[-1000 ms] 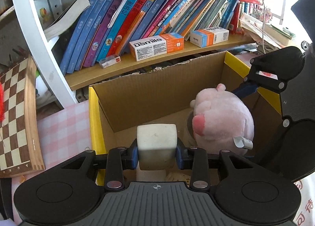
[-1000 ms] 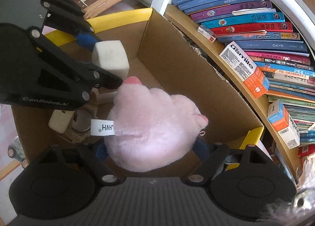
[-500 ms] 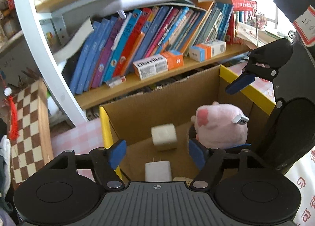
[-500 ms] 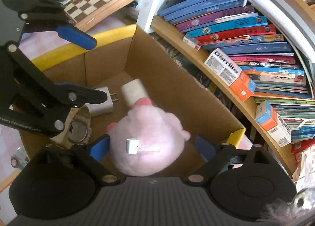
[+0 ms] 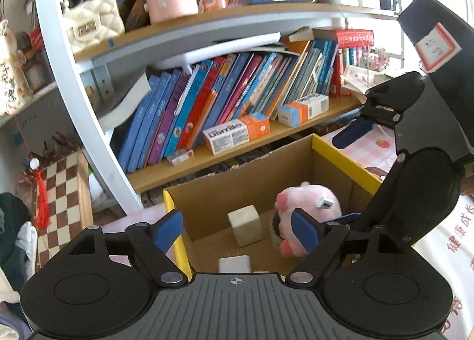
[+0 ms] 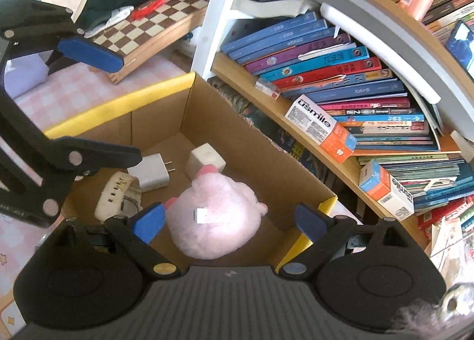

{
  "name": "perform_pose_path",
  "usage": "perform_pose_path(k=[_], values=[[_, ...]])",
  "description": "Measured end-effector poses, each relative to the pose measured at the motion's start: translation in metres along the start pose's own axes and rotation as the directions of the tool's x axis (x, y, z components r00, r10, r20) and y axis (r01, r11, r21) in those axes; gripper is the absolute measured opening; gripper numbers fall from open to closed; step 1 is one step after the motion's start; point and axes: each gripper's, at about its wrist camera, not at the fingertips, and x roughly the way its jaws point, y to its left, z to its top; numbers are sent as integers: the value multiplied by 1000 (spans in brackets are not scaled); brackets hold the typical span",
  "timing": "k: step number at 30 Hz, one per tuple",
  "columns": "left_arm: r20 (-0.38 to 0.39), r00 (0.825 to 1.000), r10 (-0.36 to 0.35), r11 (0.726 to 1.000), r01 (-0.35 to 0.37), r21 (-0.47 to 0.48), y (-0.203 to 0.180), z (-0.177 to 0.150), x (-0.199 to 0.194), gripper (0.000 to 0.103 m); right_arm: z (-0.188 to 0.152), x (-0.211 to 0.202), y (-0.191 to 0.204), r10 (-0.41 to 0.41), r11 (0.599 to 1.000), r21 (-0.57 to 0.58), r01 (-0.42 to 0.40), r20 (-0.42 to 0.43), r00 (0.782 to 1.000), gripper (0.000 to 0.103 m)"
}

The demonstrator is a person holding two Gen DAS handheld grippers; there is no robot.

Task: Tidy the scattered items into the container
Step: 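Lower the cube and plush pig into the box and open both grippers, then withdraw both tools from the box toward the pink eraser and grey toy car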

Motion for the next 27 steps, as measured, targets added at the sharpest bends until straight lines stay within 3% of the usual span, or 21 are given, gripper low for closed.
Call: perform_pose_path(k=[11,27], values=[[37,999,7,1000,-6,-11,-2,-11,-38,84,-17,-36,14,-51,997,51,50,29,998,96],[20,1000,20,998,-19,-56,10,-57,-92,84,-60,-84,44,-140,977,169,132,31,990,97]])
